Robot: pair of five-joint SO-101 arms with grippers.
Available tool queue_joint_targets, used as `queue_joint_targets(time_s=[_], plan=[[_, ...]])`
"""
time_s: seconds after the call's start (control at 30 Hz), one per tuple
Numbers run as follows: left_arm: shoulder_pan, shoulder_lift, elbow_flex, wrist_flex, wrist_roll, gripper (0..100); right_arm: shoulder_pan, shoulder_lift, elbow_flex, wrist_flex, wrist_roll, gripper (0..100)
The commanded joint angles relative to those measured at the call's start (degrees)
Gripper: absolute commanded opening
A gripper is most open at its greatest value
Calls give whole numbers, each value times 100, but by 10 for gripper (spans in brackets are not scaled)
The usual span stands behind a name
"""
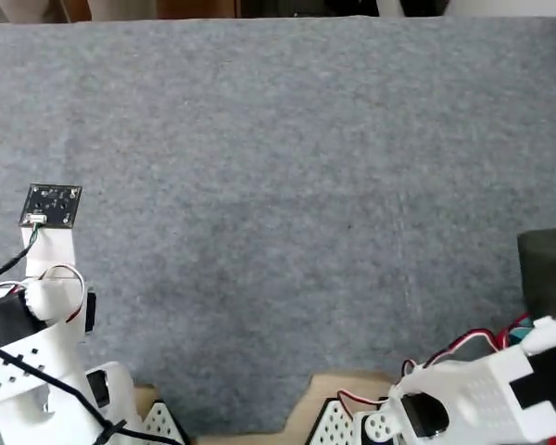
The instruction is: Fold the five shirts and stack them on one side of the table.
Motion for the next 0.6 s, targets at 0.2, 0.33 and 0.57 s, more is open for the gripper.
queue_joint_targets(time_s=[0.2, 0.33, 0.57], plan=[[53, -48, -18, -26, 18, 20, 242, -470, -743, 88, 9, 8], [53, -48, -18, -26, 18, 20, 338, -470, -752, 88, -9, 8], [53, -48, -9, -26, 26, 20, 426, -470, -646, 88, -9, 8]])
